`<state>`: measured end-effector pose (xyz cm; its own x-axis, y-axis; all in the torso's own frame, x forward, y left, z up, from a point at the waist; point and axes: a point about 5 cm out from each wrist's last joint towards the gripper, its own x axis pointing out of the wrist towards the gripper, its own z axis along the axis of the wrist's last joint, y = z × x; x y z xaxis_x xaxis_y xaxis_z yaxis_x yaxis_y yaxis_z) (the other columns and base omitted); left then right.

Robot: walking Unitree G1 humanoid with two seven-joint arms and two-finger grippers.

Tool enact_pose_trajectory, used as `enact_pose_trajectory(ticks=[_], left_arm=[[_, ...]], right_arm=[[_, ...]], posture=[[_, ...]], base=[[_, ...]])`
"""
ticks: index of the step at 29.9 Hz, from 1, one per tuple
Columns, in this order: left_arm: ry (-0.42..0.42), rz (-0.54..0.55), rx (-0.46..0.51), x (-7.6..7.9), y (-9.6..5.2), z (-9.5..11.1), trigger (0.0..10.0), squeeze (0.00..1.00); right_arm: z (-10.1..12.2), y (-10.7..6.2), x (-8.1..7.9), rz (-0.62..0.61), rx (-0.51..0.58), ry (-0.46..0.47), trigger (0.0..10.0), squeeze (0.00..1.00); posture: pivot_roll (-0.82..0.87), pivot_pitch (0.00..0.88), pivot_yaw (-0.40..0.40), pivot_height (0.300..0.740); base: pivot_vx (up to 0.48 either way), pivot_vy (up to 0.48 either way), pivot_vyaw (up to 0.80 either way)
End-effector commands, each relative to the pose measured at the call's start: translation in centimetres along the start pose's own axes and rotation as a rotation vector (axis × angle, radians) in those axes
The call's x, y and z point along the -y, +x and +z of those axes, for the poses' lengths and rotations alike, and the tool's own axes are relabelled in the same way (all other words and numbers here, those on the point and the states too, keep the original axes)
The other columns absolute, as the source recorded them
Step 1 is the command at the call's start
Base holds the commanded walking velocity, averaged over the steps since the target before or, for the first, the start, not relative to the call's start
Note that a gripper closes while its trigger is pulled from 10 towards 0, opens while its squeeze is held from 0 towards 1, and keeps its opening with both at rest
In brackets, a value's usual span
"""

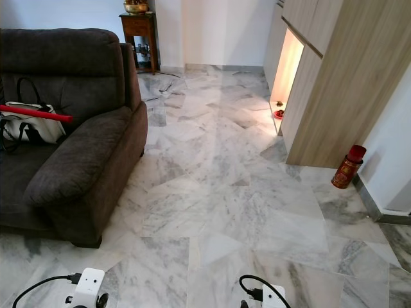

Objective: Picking trash to rubbish bin

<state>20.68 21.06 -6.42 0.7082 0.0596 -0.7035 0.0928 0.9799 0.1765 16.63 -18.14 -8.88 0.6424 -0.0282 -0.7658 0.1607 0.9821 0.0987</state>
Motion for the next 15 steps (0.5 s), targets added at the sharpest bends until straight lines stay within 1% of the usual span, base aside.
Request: enact_pose_trajectory(ticks=[1, 3, 4, 5, 8, 10, 13, 15], left_arm=[[-0.051, 0.070, -0.080, -1.2, -0.1, -0.8, 10.0, 0.00], [-0.050, 0.068, -0.082, -1.2, -0.1, -0.9, 10.0, 0.00], [-0.050, 0.068, -0.082, -1.2, -0.1, -0.9, 10.0, 0.00], [-0.046, 0.063, -0.087, -1.1, -0.1, -0.9, 10.0, 0.00], [-0.042, 0.058, -0.095, -1.0, -0.2, -1.1, 10.0, 0.00], [-0.058, 0.062, -0.092, -1.0, -0.2, -1.1, 10.0, 0.00], [-0.061, 0.063, -0.092, -1.0, -0.2, -1.1, 10.0, 0.00], [-0.060, 0.062, -0.094, -1.0, -0.2, -1.2, 10.0, 0.00]], right_arm=[[1.2, 0.5, 1.4, -0.130, -0.078, -0.040, 10.0, 0.00], [1.3, 0.6, 0.8, -0.100, -0.069, -0.040, 10.0, 0.00], [1.3, 0.6, 0.8, -0.100, -0.069, -0.040, 10.0, 0.00], [1.5, 0.7, 0.3, -0.086, -0.055, -0.032, 10.0, 0.00], [1.9, 0.8, -0.2, -0.076, -0.044, -0.010, 10.0, 0.00], [2.1, 0.9, -0.6, -0.055, -0.037, -0.001, 10.0, 0.00], [2.2, 1.0, -0.8, -0.052, -0.033, -0.031, 10.0, 0.00], [2.2, 1.0, -0.7, -0.058, -0.032, -0.017, 10.0, 0.00]], posture=[[0.10, 0.000, -0.077, 0.740], [0.09, 0.000, -0.068, 0.740], [0.09, 0.000, -0.068, 0.740], [0.08, 0.000, -0.066, 0.740], [0.08, 0.000, -0.061, 0.740], [0.08, 0.000, -0.061, 0.740], [0.08, 0.000, -0.060, 0.740], [0.08, 0.000, -0.060, 0.740]], base=[[0.000, 0.000, 0.00], [0.000, 0.000, 0.00], [0.000, 0.000, 0.00], [0.000, 0.000, 0.00], [0.000, 0.000, 0.00], [0.000, 0.000, 0.00], [0.000, 0.000, 0.00], [0.000, 0.000, 0.00]])
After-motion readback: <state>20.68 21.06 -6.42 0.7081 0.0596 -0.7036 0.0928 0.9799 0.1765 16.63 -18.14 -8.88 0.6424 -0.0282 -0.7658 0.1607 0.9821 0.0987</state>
